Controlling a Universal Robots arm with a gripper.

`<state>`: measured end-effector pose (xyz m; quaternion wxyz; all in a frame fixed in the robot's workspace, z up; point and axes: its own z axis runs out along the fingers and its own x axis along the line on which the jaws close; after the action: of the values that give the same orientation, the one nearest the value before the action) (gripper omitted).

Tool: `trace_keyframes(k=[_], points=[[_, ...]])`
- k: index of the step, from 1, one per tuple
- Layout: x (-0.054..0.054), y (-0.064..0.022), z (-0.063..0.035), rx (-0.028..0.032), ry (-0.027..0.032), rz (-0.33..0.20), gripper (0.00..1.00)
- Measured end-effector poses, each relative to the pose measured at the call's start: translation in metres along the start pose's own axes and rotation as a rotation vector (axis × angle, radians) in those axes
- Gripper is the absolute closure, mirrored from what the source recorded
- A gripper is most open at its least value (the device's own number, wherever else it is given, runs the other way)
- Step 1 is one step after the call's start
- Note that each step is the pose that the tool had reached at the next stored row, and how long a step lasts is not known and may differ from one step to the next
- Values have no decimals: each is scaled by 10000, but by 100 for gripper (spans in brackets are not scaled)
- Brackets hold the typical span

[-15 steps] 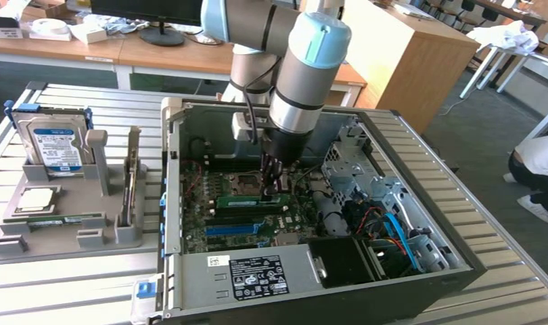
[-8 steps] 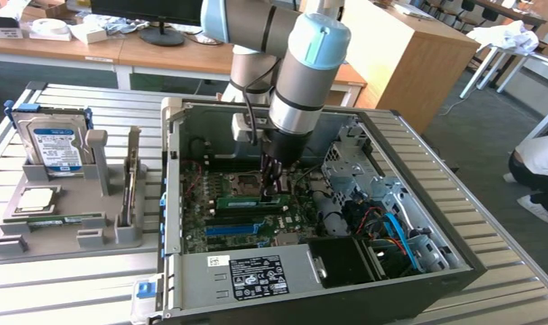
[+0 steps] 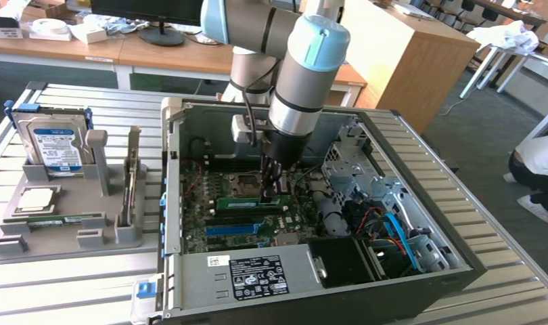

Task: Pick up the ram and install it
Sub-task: 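Insert the ram into the slot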

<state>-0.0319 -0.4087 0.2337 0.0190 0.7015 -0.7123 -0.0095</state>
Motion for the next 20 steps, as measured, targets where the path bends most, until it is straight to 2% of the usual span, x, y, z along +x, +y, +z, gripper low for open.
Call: trace_keyframes(k=[20], points=[[6,-1,26,0,-2,0,88]])
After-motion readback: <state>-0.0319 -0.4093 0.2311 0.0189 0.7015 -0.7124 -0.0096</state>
